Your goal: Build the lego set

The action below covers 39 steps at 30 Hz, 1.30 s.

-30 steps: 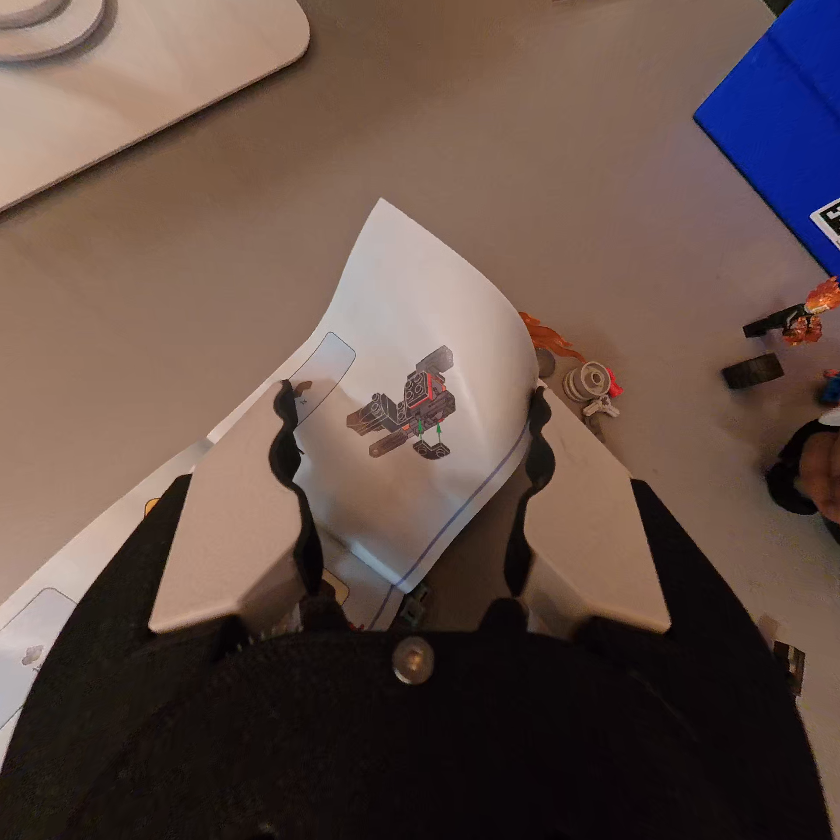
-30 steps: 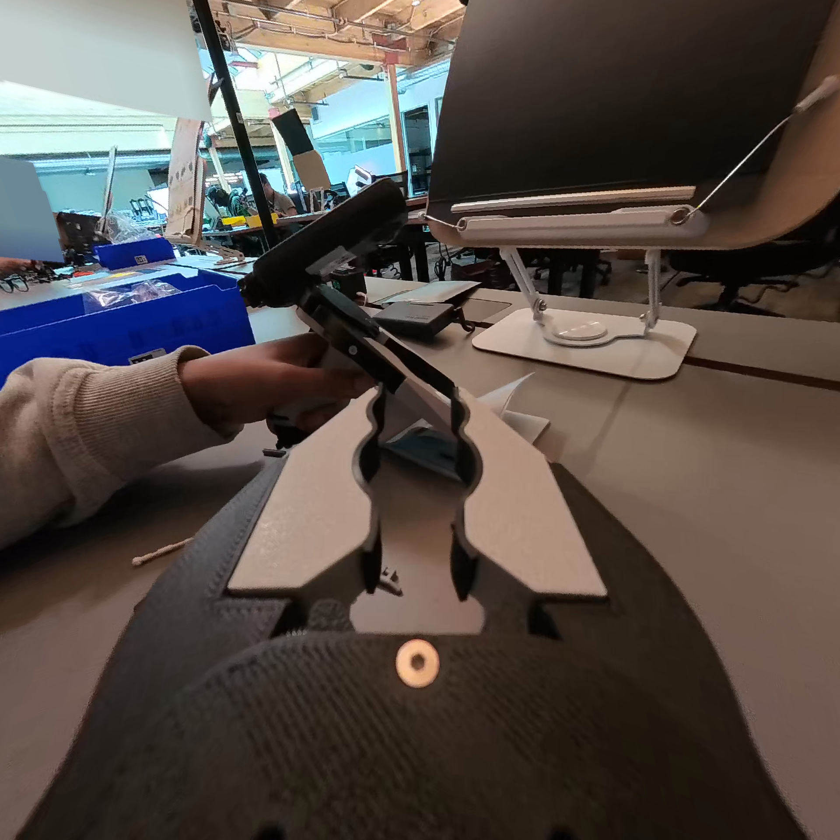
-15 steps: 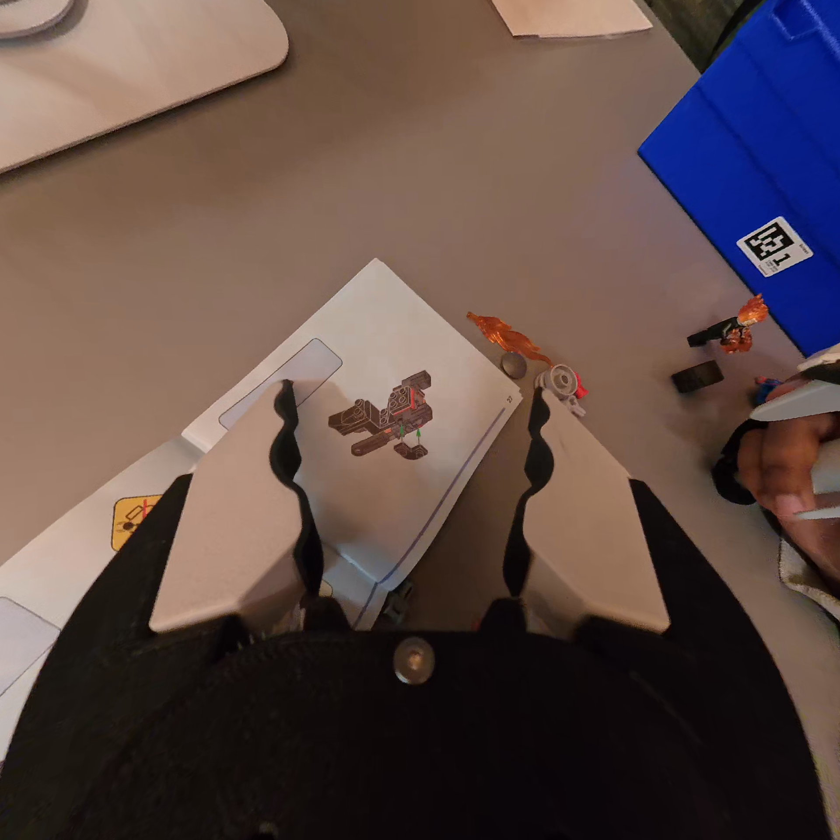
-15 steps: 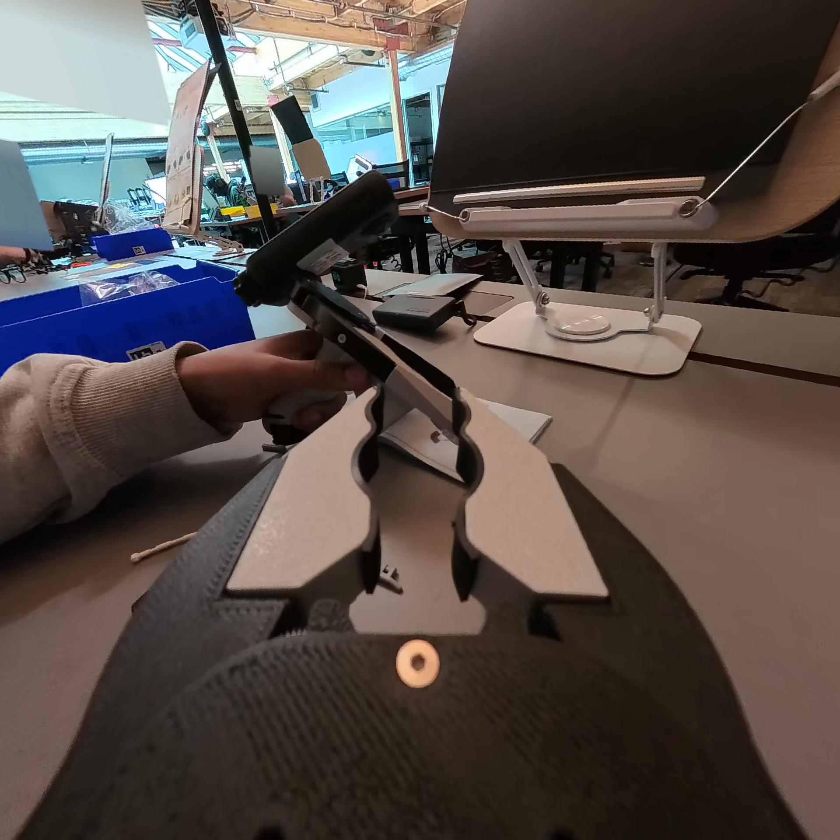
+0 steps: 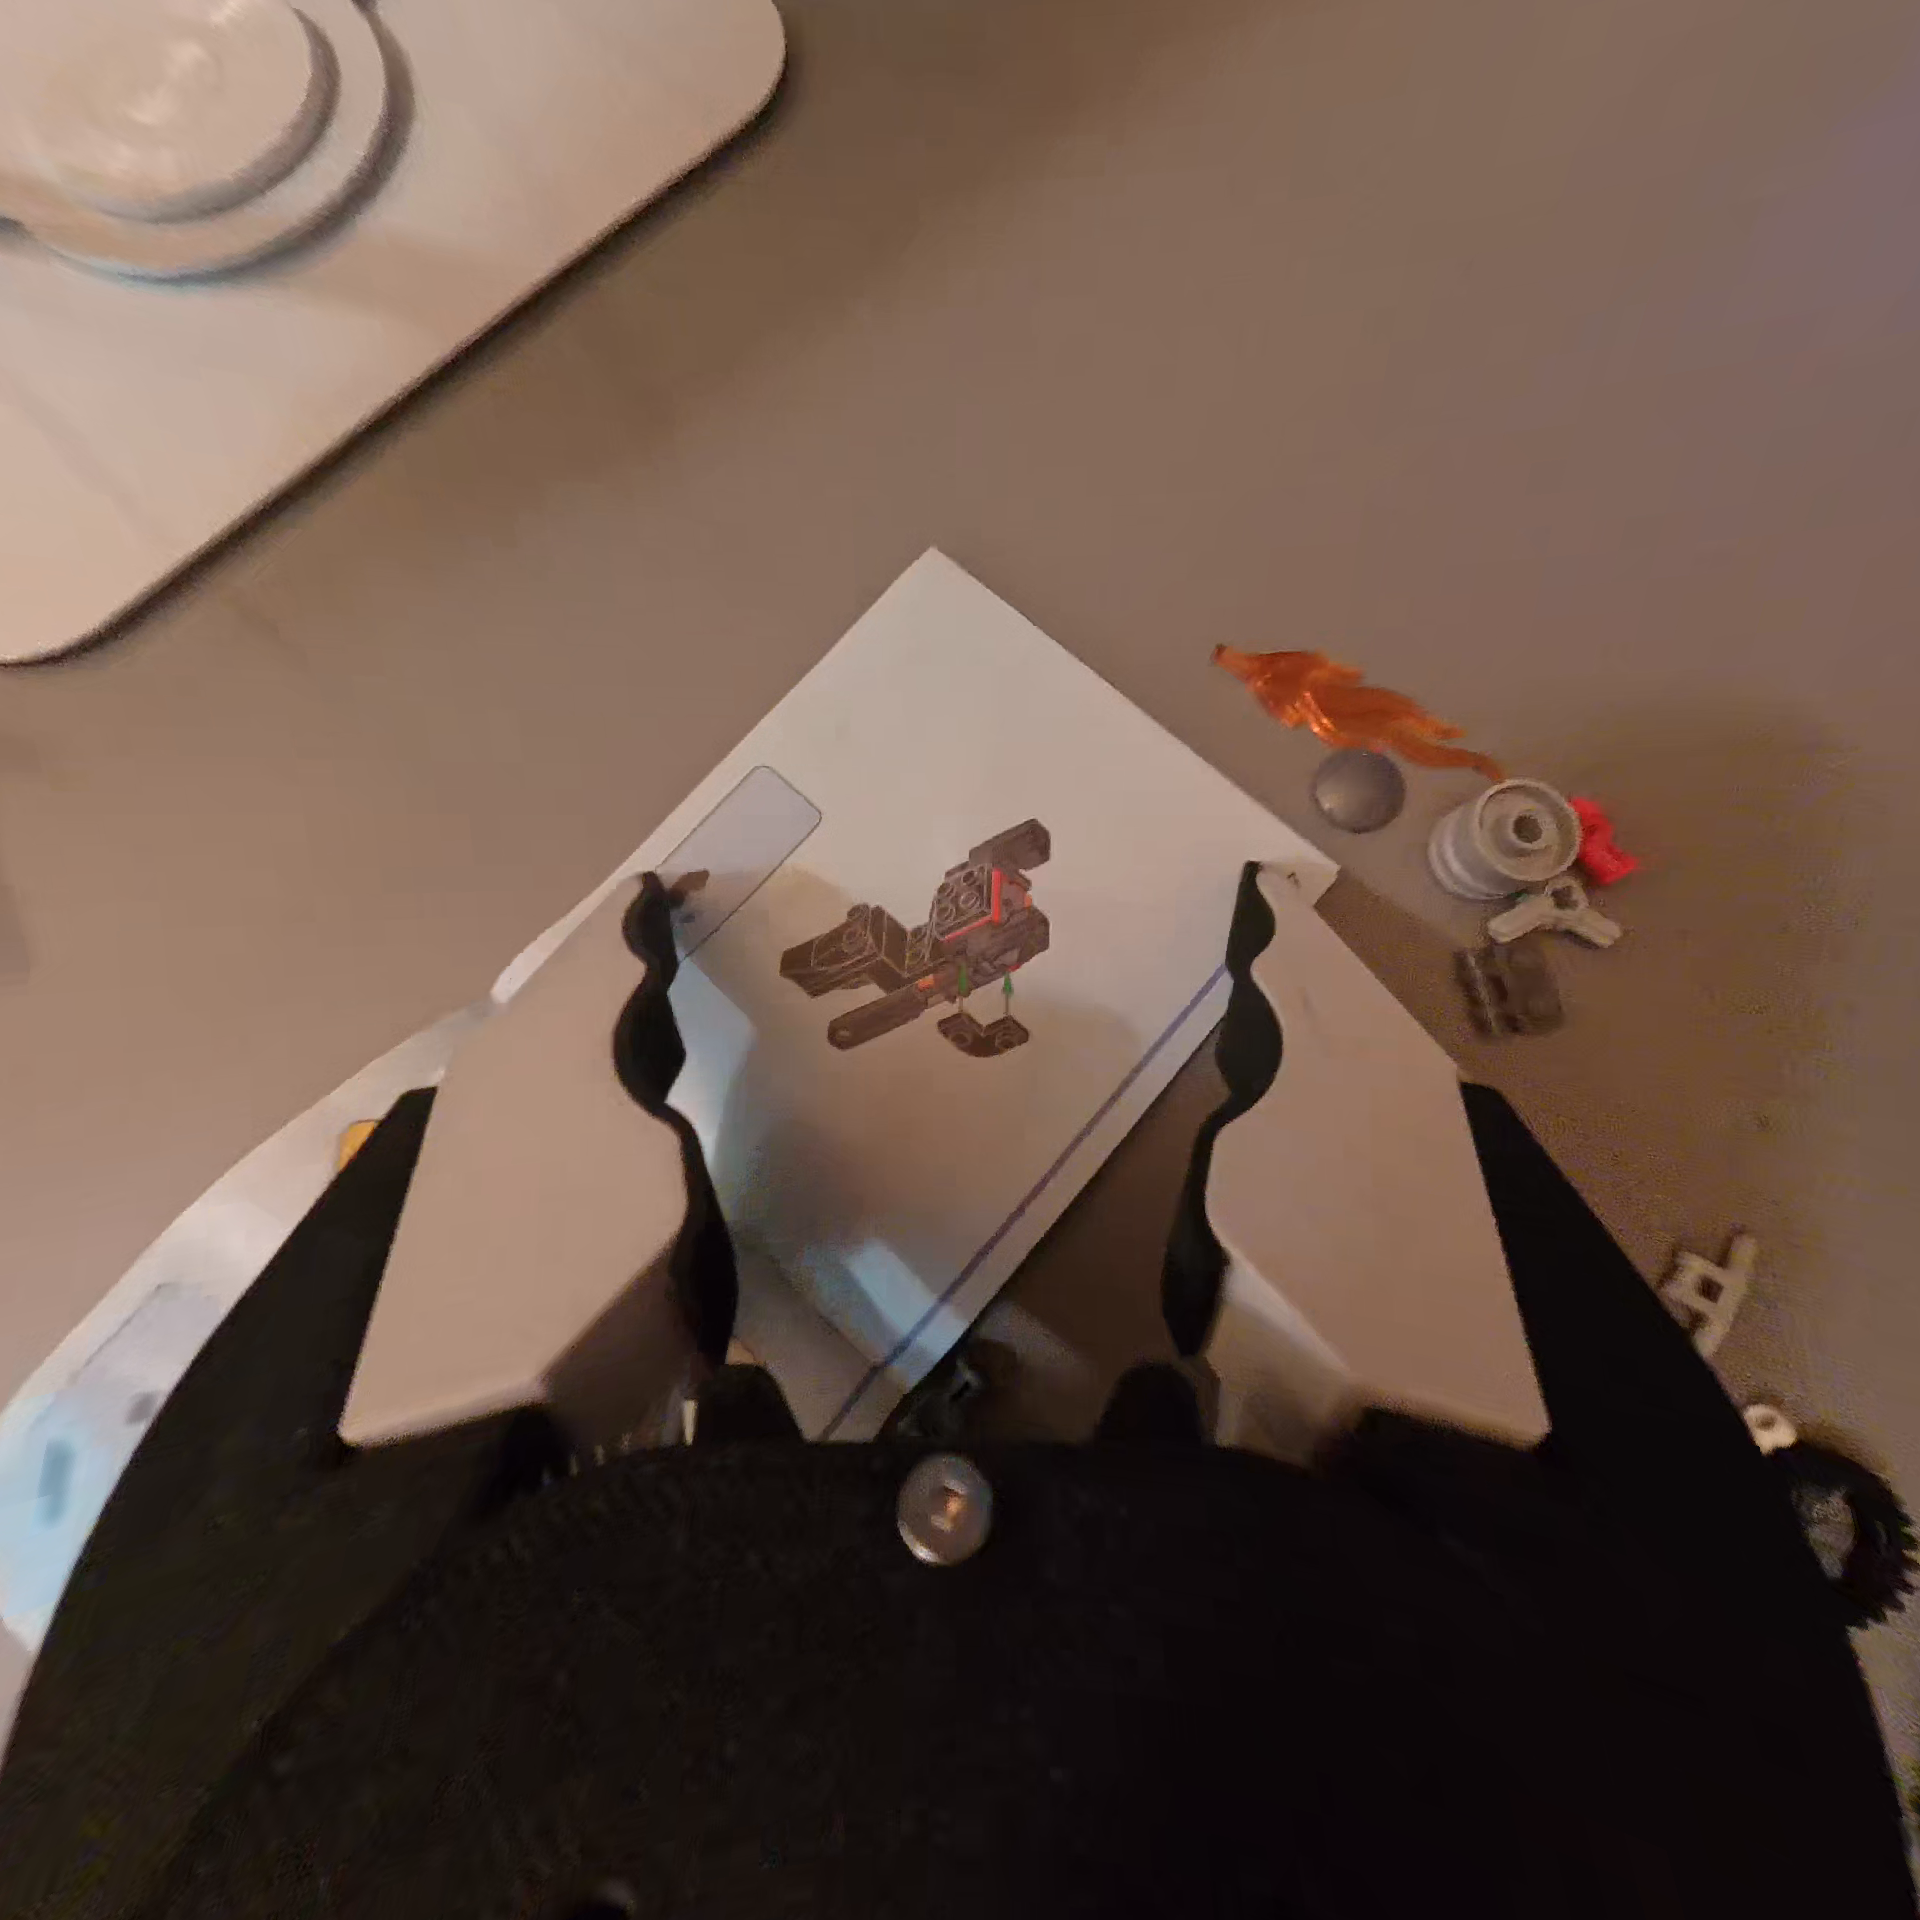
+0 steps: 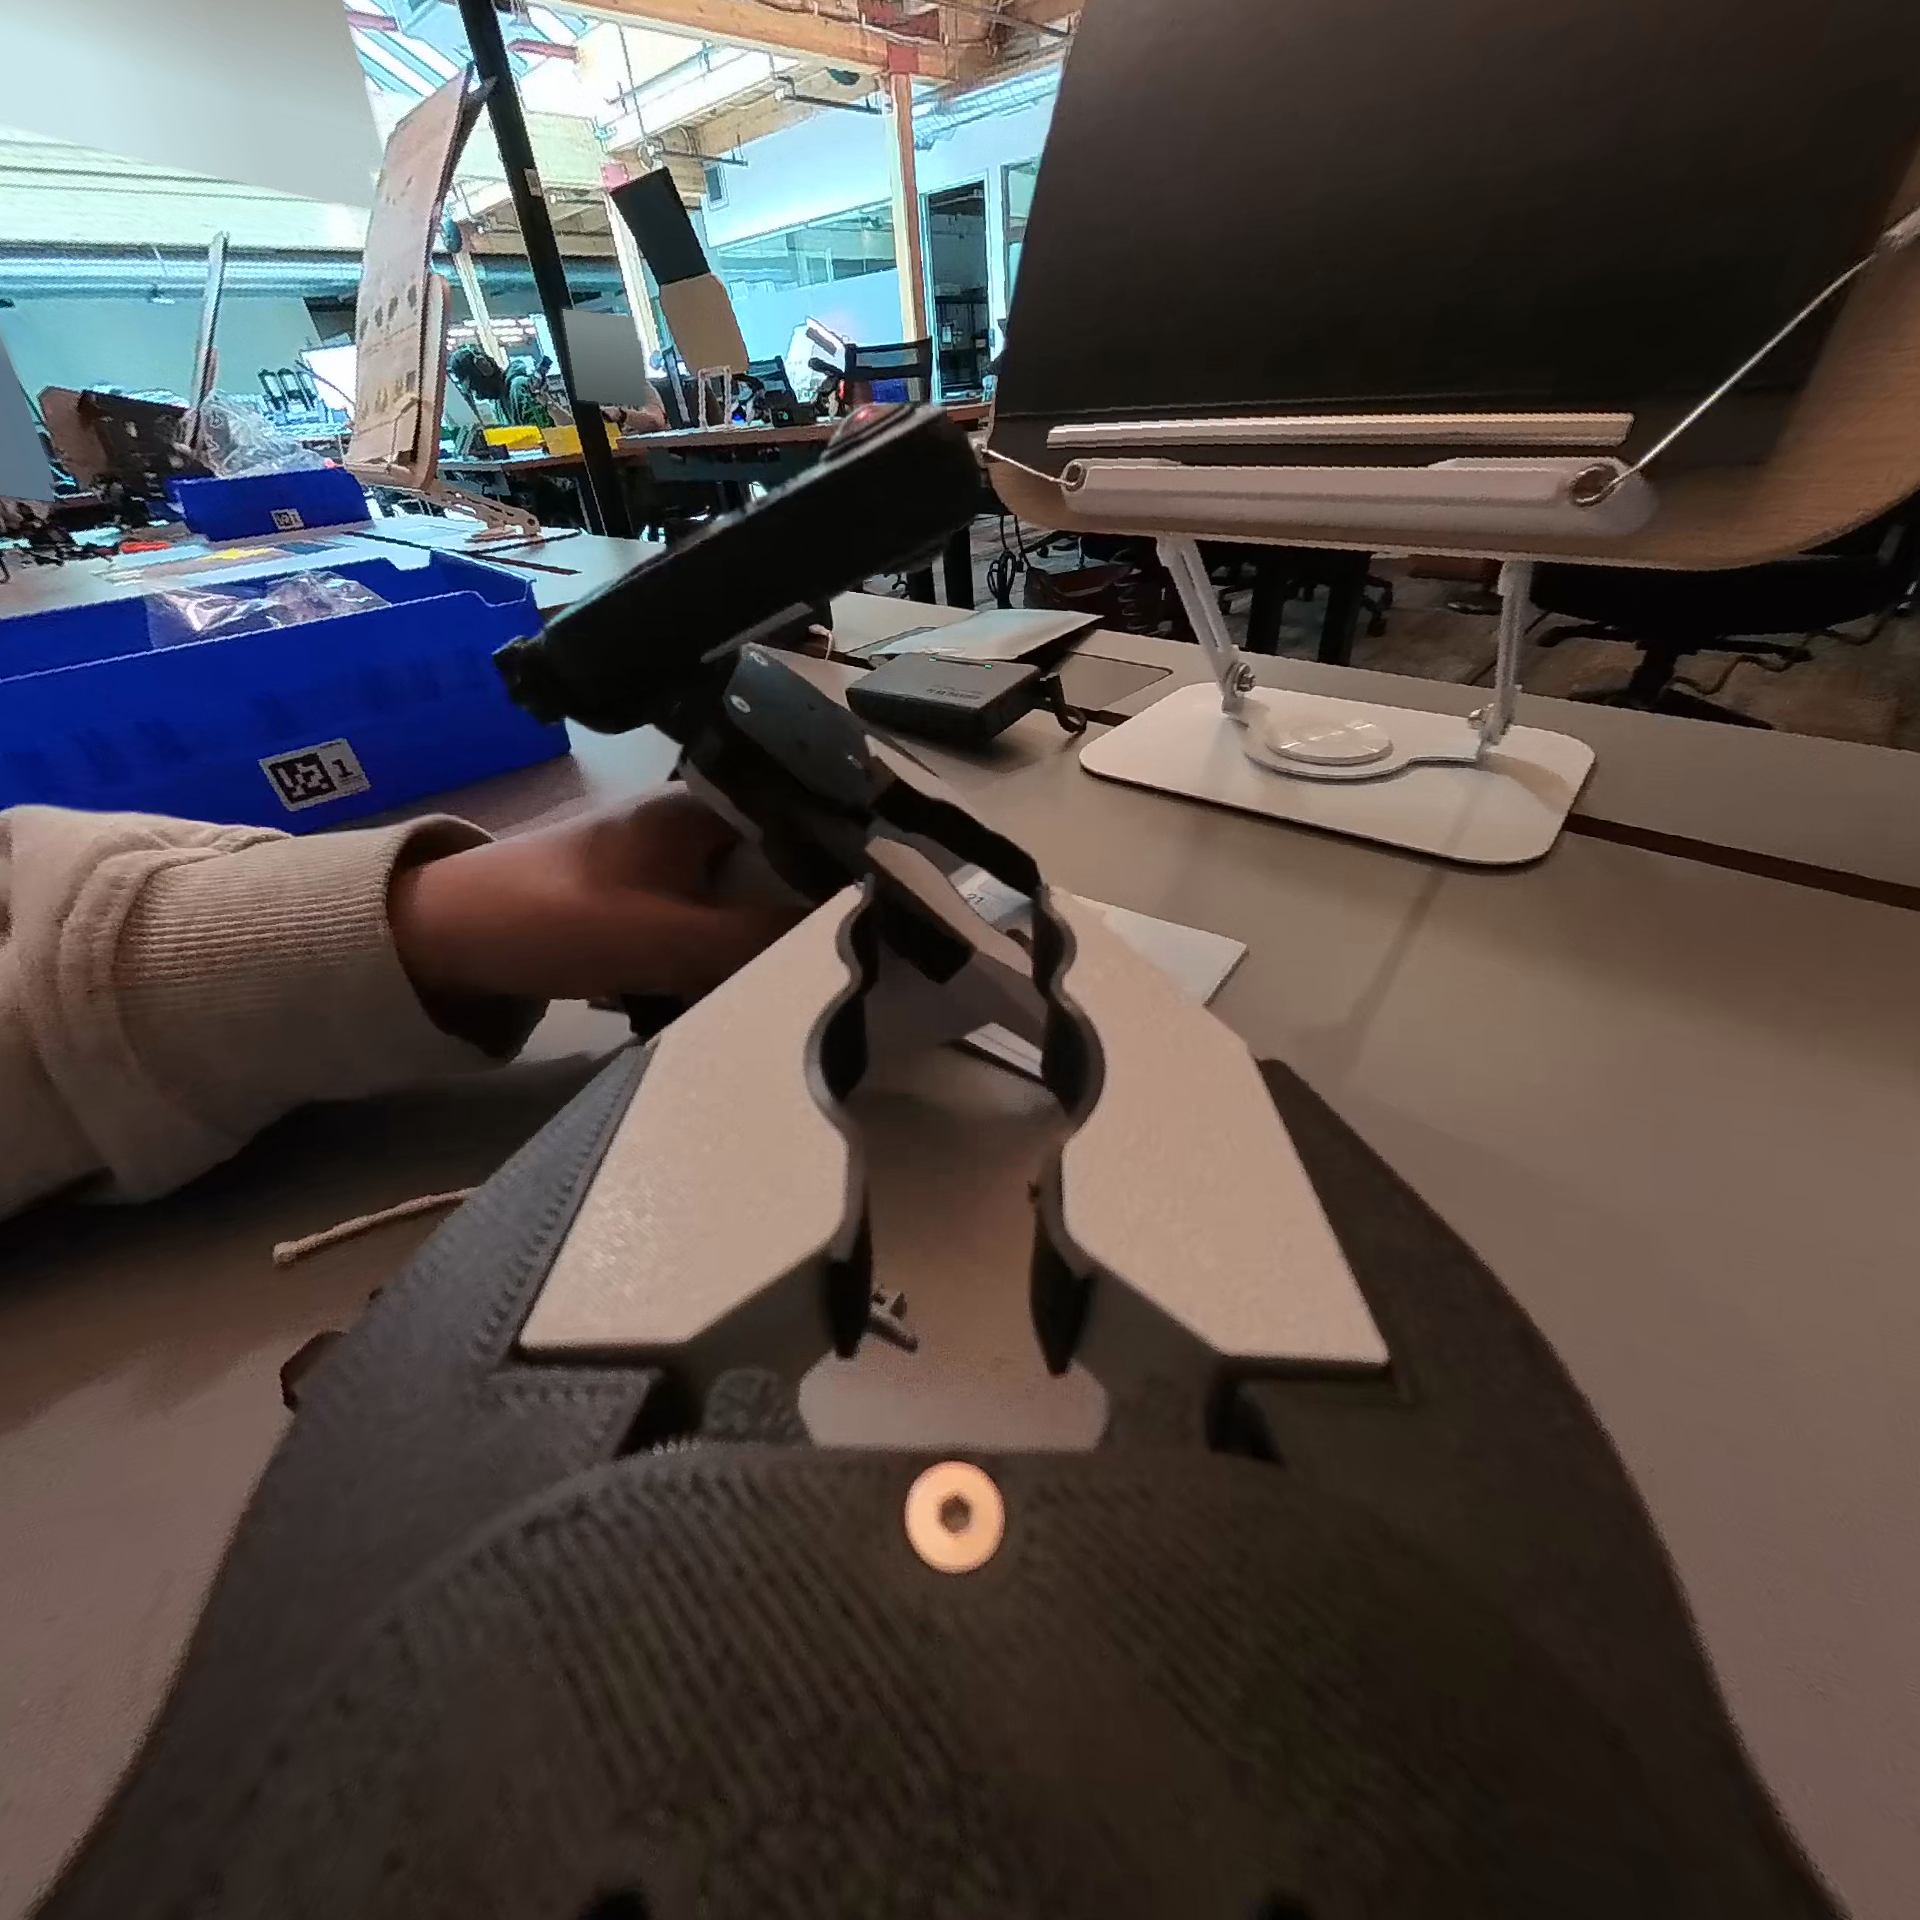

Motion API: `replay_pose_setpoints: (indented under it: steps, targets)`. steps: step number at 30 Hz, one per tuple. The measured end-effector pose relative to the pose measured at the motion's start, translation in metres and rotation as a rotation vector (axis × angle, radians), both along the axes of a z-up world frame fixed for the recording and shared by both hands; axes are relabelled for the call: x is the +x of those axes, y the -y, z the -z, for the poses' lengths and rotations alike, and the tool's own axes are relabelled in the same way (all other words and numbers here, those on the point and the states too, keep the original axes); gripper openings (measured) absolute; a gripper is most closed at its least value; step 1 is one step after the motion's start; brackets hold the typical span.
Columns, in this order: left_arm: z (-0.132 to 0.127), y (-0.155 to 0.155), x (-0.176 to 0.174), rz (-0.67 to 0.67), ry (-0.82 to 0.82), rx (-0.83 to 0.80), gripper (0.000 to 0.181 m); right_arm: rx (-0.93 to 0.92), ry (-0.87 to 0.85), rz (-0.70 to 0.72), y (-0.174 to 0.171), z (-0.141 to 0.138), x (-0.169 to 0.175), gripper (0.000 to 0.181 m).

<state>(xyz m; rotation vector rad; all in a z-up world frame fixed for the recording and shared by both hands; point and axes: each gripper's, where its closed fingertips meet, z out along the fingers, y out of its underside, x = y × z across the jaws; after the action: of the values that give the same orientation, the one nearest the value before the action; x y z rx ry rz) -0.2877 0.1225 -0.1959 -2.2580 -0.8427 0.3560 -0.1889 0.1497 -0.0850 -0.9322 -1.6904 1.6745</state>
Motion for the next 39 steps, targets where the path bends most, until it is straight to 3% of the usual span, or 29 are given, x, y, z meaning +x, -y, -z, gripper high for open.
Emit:
replay_pose_setpoints:
  steps: [7, 16, 20, 26, 34, 39]
  targets:
    - [0.002, 0.000, 0.000, 0.005, 0.028, -0.015, 0.105, 0.001, 0.007, -0.003, 0.001, 0.001, -0.001, 0.027]
    - [-0.001, 0.010, -0.012, 0.002, 0.066, -0.053, 0.074, 0.030, -0.007, 0.007, 0.002, 0.002, 0.000, 0.027]
    - [-0.002, 0.013, -0.022, -0.014, 0.010, 0.000, 0.035, 0.072, -0.002, 0.014, 0.006, 0.006, 0.000, 0.027]
    - [-0.002, 0.017, -0.025, -0.018, 0.033, 0.005, 0.005, 0.136, -0.007, 0.027, 0.011, 0.011, -0.001, 0.027]
    - [-0.012, 0.018, -0.024, -0.022, 0.115, 0.170, 0.002, 0.082, 0.071, 0.092, 0.001, 0.013, -0.010, 0.032]
    - [-0.035, 0.030, -0.021, -0.032, 0.033, 0.250, 0.001, 0.042, 0.060, 0.091, -0.001, -0.004, -0.021, 0.032]
